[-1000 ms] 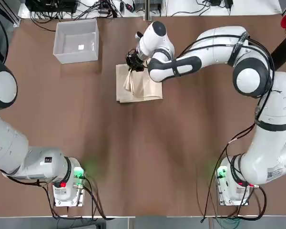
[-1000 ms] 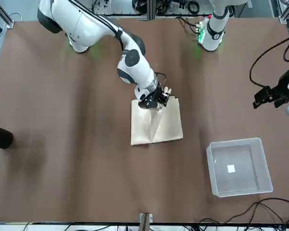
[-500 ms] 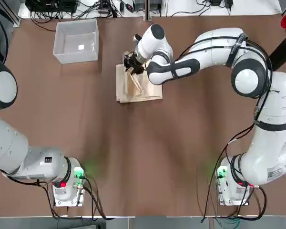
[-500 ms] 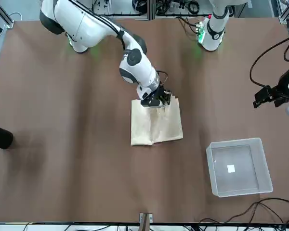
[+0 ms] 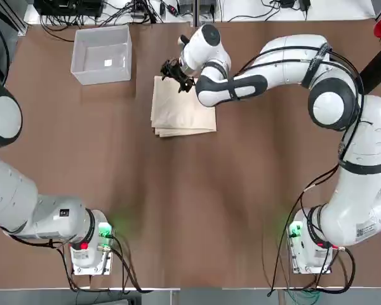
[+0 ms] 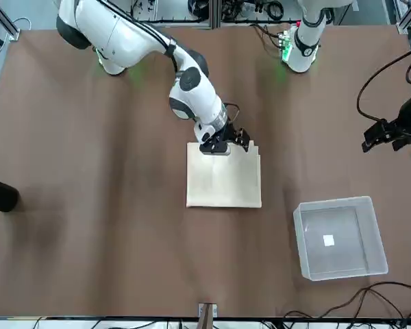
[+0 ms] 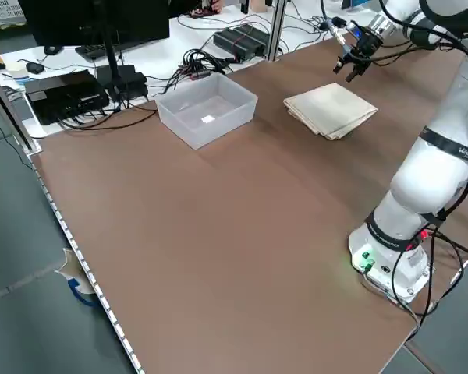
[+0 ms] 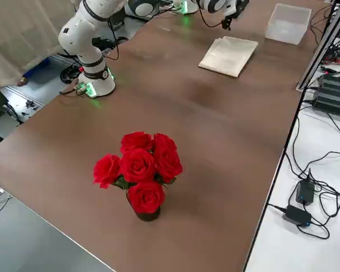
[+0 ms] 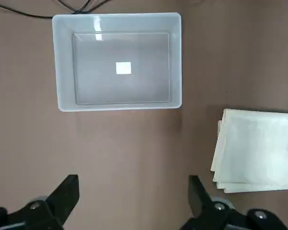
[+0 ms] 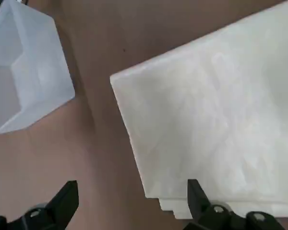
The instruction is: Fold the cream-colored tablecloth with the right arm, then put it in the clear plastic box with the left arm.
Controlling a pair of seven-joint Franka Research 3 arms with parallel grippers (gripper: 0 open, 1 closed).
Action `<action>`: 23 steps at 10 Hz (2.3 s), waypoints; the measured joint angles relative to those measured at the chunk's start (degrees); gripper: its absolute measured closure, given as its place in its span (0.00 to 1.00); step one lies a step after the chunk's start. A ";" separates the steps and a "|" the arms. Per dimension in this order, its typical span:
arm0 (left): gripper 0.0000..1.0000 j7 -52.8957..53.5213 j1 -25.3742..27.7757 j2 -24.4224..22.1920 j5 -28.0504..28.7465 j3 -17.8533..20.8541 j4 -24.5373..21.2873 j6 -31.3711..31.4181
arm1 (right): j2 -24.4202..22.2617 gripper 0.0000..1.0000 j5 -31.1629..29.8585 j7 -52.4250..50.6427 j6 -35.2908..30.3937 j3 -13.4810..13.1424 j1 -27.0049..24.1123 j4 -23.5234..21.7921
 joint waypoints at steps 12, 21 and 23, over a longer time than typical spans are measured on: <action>0.00 3.60 -2.32 0.53 -21.38 -12.38 -34.27 34.74 | -19.12 0.00 30.12 -58.42 -30.70 -27.22 -11.16 3.24; 0.00 3.55 -2.00 21.79 -22.94 -18.39 -33.75 59.59 | -36.27 0.00 30.19 -80.66 -56.69 -49.26 -13.44 2.13; 0.00 3.51 -2.02 24.94 -22.94 -19.78 -33.40 63.37 | -36.17 0.00 28.01 -81.70 -56.05 -49.53 -14.17 1.50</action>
